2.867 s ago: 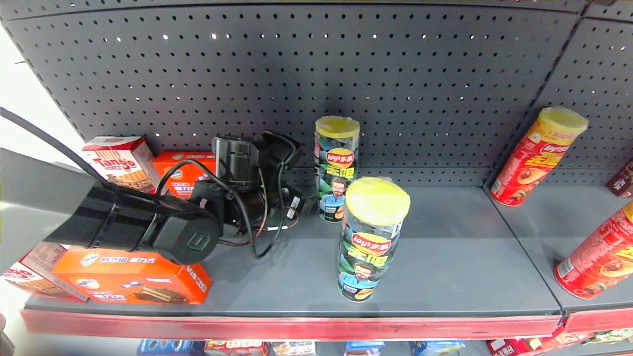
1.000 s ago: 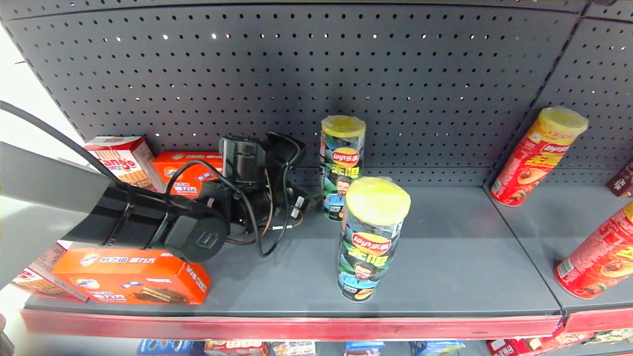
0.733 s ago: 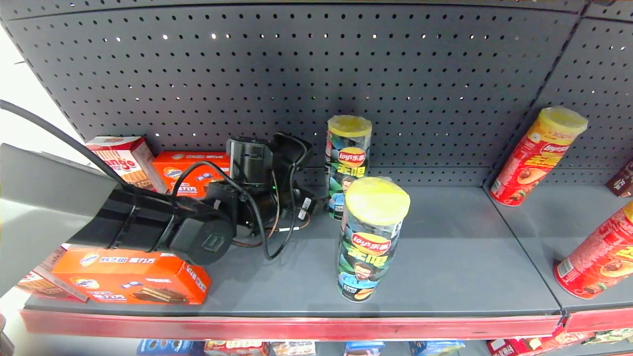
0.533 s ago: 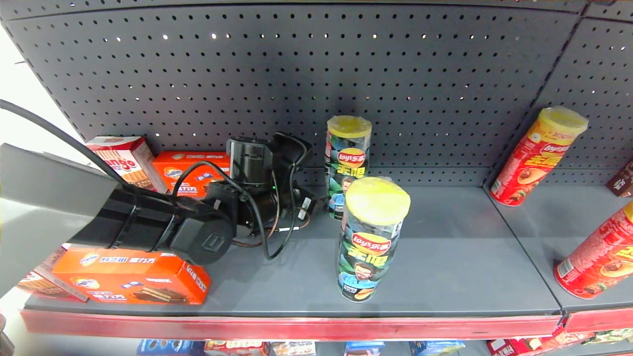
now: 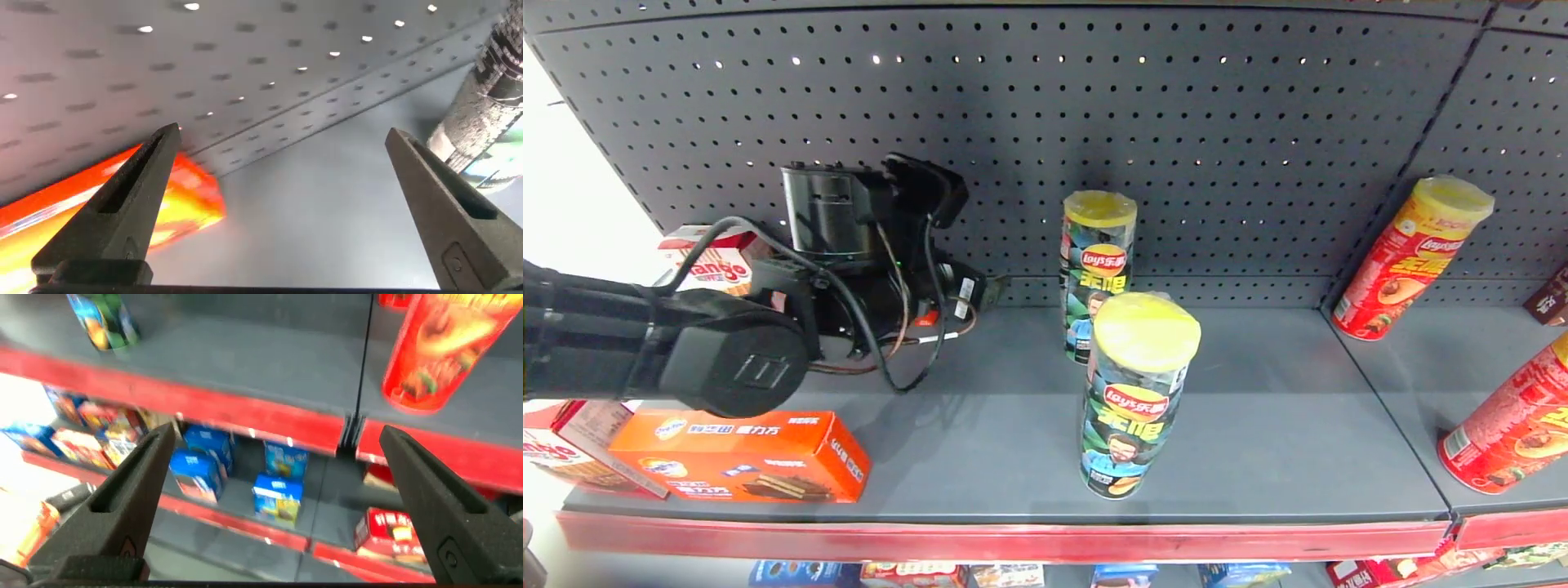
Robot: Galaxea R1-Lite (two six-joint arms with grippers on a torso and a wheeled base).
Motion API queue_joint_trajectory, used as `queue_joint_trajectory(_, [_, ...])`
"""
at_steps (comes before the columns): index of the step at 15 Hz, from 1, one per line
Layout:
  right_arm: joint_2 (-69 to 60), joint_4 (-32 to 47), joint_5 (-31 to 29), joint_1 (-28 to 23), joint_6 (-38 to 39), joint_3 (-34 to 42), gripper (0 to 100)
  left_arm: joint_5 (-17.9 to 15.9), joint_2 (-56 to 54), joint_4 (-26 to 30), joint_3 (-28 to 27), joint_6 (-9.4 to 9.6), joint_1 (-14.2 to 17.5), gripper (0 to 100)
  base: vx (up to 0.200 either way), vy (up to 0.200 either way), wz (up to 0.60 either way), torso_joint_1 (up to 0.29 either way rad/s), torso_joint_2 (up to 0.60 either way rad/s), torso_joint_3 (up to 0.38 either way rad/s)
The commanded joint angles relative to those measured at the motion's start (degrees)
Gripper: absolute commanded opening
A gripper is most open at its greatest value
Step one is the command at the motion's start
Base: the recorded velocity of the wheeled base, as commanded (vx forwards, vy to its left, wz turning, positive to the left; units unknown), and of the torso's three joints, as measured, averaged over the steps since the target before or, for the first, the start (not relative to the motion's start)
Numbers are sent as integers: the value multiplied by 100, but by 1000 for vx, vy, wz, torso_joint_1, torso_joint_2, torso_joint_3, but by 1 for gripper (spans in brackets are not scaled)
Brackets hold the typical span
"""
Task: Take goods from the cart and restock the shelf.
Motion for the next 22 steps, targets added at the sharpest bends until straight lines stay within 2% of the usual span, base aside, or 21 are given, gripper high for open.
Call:
queue_joint_trajectory(1, [879,15,159,86,130,-843,100,103,-769,130,468,8,168,100,0,0,0,0,0,0])
queue_joint_trajectory(3, [1565,42,765,209,121,-1186,100,278,-1059,113,863,-1,212,100,0,0,0,0,0,0])
queue_joint_trajectory(4, [2584,-46,818,227,86,-1660,100,322,-1226,104,986,-1,282,100,0,0,0,0,0,0])
queue_joint_trajectory(6, [3490,-160,853,517,-204,-2029,100,340,-1305,113,995,-1,282,100,0,0,0,0,0,0])
queue_joint_trajectory(8, [4298,-363,757,1027,-230,-2038,100,384,-1314,87,1039,-1,282,100,0,0,0,0,0,0])
queue_joint_trajectory(12, [5230,-943,370,1387,-230,-2091,100,384,-1305,16,1065,-9,370,100,0,0,0,0,0,0])
queue_joint_trajectory(14, [5757,-960,344,1958,-230,-2275,100,384,-1287,-133,1030,-9,370,100,0,0,0,0,0,0])
queue_joint_trajectory(18, [6724,-1452,335,2099,-221,-2627,100,375,-1278,-204,1065,-1,475,100,0,0,0,0,0,0])
queue_joint_trajectory(19, [7313,-1971,335,2187,-221,-2803,100,366,-1270,-327,1074,-1,589,100,0,0,0,0,0,0])
queue_joint_trajectory(22, [7805,-2208,133,2424,-204,-2970,100,357,-1261,-353,1065,-1,651,100,0,0,0,0,0,0])
